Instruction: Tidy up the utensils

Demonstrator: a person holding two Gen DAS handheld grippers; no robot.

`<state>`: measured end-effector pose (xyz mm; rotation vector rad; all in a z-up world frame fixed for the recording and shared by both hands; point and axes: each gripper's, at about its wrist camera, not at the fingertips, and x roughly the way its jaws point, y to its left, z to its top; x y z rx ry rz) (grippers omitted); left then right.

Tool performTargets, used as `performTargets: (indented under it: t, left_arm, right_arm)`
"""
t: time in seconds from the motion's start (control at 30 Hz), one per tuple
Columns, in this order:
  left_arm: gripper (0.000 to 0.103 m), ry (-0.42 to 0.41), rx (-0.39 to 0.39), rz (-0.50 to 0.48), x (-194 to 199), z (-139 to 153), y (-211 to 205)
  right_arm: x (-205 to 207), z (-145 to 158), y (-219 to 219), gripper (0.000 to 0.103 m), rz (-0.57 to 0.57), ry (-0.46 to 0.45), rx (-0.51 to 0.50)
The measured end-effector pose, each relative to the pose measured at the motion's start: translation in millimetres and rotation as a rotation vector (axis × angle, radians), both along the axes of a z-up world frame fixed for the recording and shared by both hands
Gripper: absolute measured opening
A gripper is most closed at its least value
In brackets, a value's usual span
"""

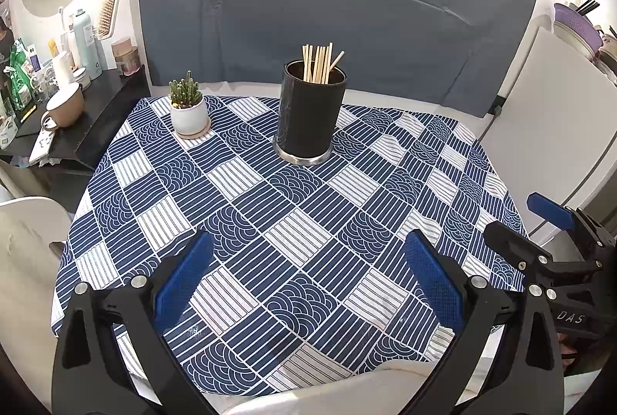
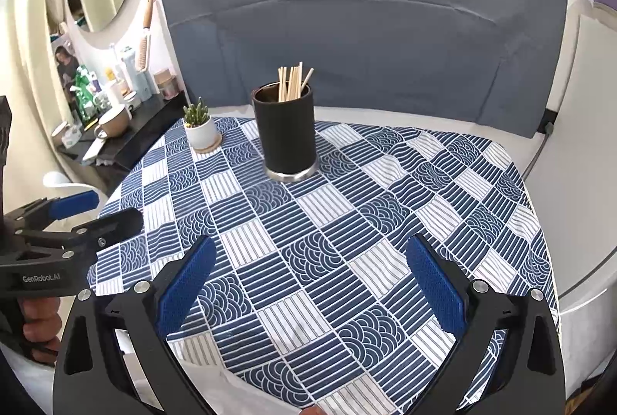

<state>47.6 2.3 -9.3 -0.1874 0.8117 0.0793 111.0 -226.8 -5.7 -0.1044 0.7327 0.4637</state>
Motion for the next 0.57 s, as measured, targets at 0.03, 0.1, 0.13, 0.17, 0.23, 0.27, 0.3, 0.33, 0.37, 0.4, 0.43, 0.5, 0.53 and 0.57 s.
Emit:
performTargets:
  t: [0.03,0.1,0.13,0.17,0.23,0.27,0.3,0.33,0.37,0.4,0.43,0.5,0.53,0.57]
  left_arm:
    - [0.097,0.0,0.0,0.001,-0.1,0.1,-0.1]
    - [0.097,0.0,-0.001,0.004,-0.1,0.1,0.1]
    - [0.097,0.001,-0.001,0.006,0.2,0.1,0.1]
    - [0.097,0.0,-0.002,0.007,0.2,0.2,0.4]
    - [0.097,-0.001,-0.005,0.009,0.2,0.7,1.3]
    - [0.097,-0.003,-0.011,0.007,0.3,1.2,1.9]
    - [0.097,-0.007,-0.018,0.006,0.0,2.0,2.8]
    - [0.097,-0.014,-0.022,0.007,-0.6,3.1,3.5]
    - [0.097,-0.019,-0.022,0.01,-0.8,4.2,4.2]
    - [0.097,-0.024,-0.022,0.014,-0.8,5.4,5.3]
    - [0.097,-0.026,-0.023,0.017,-0.3,6.0,5.9]
    - [0.097,-0.028,-0.025,0.024,0.2,7.0,7.7]
    - [0.097,-0.027,-0.028,0.026,0.6,7.2,8.8]
    - [0.097,-0.026,-0.029,0.028,1.0,7.5,9.7]
  right_arm:
    - [0.1,0.1,-0.2,0.095,0.002,0.0,0.0]
    - [0.7,0.0,-0.1,0.095,0.005,-0.001,0.0]
    - [0.9,0.1,0.3,0.095,0.008,-0.002,0.0]
    - [0.7,-0.1,0.3,0.095,0.009,-0.003,-0.001]
    - [1.3,-0.2,0.6,0.095,0.013,-0.003,0.0]
    - [1.6,-0.1,0.9,0.095,0.014,-0.004,0.001]
    - [2.0,-0.1,0.7,0.095,0.014,-0.005,0.0]
    - [2.3,0.1,0.6,0.095,0.016,-0.007,0.001]
    - [2.7,0.3,0.6,0.095,0.017,-0.007,0.003]
    - [3.3,0.2,0.7,0.095,0.018,-0.006,0.003]
    - [4.1,0.2,0.6,0.095,0.018,-0.004,0.003]
    - [4.3,0.0,-0.2,0.095,0.016,-0.003,0.01]
    - [5.5,-0.2,-1.0,0.095,0.015,0.001,0.015]
    - [6.8,-0.1,-1.6,0.095,0.012,0.005,0.018]
